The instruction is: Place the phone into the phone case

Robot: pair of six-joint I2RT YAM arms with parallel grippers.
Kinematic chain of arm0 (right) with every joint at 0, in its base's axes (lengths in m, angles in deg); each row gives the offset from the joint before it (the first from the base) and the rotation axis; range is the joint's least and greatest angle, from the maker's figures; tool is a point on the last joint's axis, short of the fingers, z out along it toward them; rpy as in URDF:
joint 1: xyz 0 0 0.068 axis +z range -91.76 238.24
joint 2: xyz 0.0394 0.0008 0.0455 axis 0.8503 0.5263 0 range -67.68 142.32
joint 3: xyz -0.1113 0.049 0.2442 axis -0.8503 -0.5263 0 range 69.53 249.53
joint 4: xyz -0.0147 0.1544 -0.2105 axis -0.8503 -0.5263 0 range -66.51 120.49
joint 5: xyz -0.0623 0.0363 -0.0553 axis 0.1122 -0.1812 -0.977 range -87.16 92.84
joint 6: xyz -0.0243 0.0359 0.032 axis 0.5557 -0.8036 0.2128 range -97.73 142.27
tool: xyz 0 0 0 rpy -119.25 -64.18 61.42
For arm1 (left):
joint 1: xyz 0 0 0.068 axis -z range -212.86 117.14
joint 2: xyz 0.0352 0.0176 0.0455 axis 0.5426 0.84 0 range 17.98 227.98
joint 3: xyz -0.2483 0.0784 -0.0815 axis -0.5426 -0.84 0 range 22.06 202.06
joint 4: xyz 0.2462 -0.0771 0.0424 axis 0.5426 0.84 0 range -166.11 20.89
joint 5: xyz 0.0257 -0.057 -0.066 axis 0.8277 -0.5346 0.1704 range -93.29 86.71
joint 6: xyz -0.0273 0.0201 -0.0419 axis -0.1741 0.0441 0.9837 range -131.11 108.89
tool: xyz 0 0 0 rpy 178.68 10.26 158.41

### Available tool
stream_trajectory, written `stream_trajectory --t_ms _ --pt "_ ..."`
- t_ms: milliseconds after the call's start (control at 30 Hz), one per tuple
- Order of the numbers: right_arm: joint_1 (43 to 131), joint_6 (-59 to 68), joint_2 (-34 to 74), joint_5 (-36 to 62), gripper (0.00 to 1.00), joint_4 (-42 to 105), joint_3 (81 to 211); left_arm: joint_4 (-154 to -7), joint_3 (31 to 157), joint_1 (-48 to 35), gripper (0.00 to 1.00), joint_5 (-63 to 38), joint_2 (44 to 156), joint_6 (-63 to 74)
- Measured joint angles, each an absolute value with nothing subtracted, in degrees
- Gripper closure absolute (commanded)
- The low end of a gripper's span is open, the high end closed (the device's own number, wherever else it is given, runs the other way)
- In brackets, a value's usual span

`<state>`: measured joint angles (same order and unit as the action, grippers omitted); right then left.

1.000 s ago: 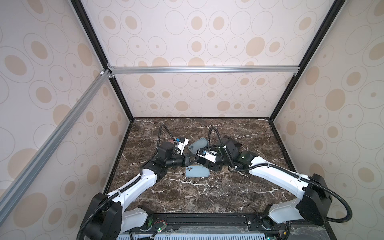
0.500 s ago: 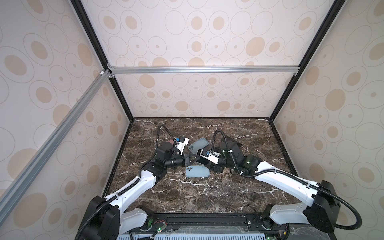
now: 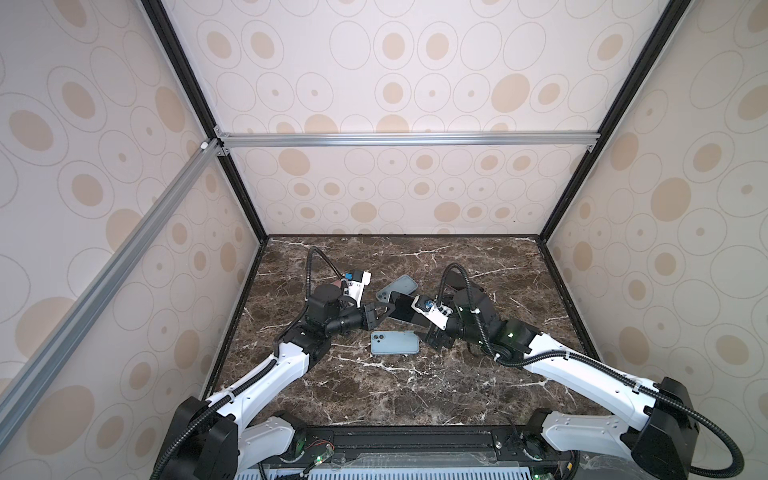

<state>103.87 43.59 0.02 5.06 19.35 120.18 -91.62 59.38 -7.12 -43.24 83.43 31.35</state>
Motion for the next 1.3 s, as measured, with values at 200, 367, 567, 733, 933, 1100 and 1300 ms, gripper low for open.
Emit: stream_trajectory --t_ms 200,367,567,733,933,1100,1300 --pt "103.9 42.4 -1.5 4.3 0.00 19.8 119.4 -92.8 59.2 -7.3 1.00 -42.8 83.4 31.6" --pt "103.9 41.8 -1.7 4.1 0.01 19.8 118.8 -93.5 59.1 -7.4 1.00 -42.8 83.4 31.8" --pt "103.9 41.4 -2.1 4.1 0.01 20.0 118.6 -94.2 59.1 -7.8 1.00 -42.8 83.4 32.0" --pt "103.9 40.7 -2.7 4.1 0.01 20.7 118.6 -94.9 59.1 -8.2 1.00 -42.8 83.4 32.0" --pt "102.6 36.5 -4.9 3.4 0.01 20.9 118.4 -95.1 59.1 -8.9 1.00 -42.9 83.4 32.0" --pt "93.6 26.5 -7.7 8.2 0.04 21.1 118.3 -97.4 58.1 -9.4 1.00 -42.8 82.4 32.2" --pt "83.3 12.2 -11.0 20.6 0.19 29.1 113.4 -105.3 55.3 -9.8 1.00 -43.1 79.9 34.4"
